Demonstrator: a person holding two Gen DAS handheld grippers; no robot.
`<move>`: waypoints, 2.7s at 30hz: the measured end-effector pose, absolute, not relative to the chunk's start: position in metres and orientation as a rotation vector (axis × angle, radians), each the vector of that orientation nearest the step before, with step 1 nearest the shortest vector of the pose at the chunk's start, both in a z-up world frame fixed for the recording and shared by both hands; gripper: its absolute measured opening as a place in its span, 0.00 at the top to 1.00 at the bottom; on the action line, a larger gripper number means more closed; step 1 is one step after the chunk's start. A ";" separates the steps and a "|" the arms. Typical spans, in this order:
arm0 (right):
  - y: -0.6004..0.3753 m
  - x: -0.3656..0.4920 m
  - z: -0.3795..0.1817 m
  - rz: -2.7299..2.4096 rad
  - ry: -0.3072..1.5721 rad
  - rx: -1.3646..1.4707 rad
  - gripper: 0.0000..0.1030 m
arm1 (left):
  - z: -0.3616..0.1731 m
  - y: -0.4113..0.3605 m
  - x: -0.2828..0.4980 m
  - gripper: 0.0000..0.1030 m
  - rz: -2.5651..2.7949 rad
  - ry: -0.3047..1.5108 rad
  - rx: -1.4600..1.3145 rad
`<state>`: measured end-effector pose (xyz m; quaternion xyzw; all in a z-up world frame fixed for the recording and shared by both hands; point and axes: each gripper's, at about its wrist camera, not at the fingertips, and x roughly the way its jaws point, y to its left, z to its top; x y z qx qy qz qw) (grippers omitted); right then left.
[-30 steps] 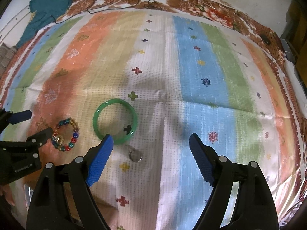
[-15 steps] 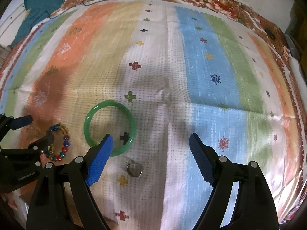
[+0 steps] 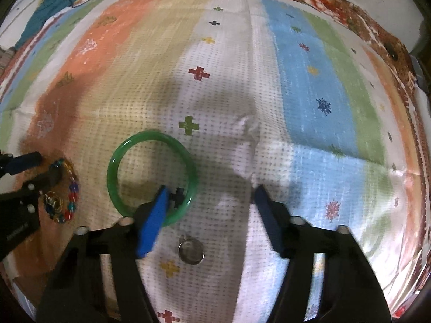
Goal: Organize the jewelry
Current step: 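Close the left tool on the multicolour bracelet while the right tool grips the green bangle rim, then lift both pieces and carry them over the silver tin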
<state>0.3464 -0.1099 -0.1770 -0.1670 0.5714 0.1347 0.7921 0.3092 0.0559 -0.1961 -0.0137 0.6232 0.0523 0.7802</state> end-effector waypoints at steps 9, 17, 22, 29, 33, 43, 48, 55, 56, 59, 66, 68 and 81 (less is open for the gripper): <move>-0.110 0.339 -0.175 0.311 1.201 -0.373 0.91 | -0.192 0.067 0.300 0.91 0.154 1.335 -0.032; -0.116 0.332 -0.154 0.323 1.169 -0.325 0.92 | -0.173 0.073 0.283 0.91 0.193 1.304 -0.049; -0.117 0.324 -0.141 0.328 1.143 -0.322 0.92 | -0.158 0.069 0.275 0.91 0.184 1.268 -0.065; -0.121 0.313 -0.122 0.335 1.105 -0.321 0.92 | -0.130 0.068 0.270 0.91 0.148 1.212 -0.125; -0.124 0.310 -0.113 0.338 1.087 -0.312 0.92 | -0.115 0.067 0.268 0.91 0.149 1.175 -0.126; -0.133 0.299 -0.099 0.337 1.063 -0.292 0.92 | -0.092 0.068 0.260 0.91 0.122 1.132 -0.140; -0.134 0.290 -0.091 0.349 1.044 -0.287 0.92 | -0.083 0.063 0.253 0.91 0.107 1.115 -0.140; -0.134 0.279 -0.084 0.365 1.023 -0.285 0.92 | -0.069 0.051 0.241 0.91 0.080 1.085 -0.131; -0.133 0.277 -0.083 0.366 1.022 -0.286 0.92 | -0.066 0.049 0.238 0.91 0.074 1.078 -0.129; -0.134 0.272 -0.080 0.370 1.014 -0.284 0.92 | -0.060 0.044 0.233 0.91 0.061 1.066 -0.124; -0.134 0.262 -0.076 0.378 1.004 -0.284 0.92 | -0.057 0.031 0.218 0.91 0.030 1.060 -0.115; -0.135 0.260 -0.075 0.379 1.000 -0.284 0.92 | -0.056 0.029 0.215 0.91 0.026 1.057 -0.111; -0.133 0.234 -0.061 0.391 0.955 -0.310 0.92 | -0.043 0.017 0.192 0.91 0.009 1.016 -0.093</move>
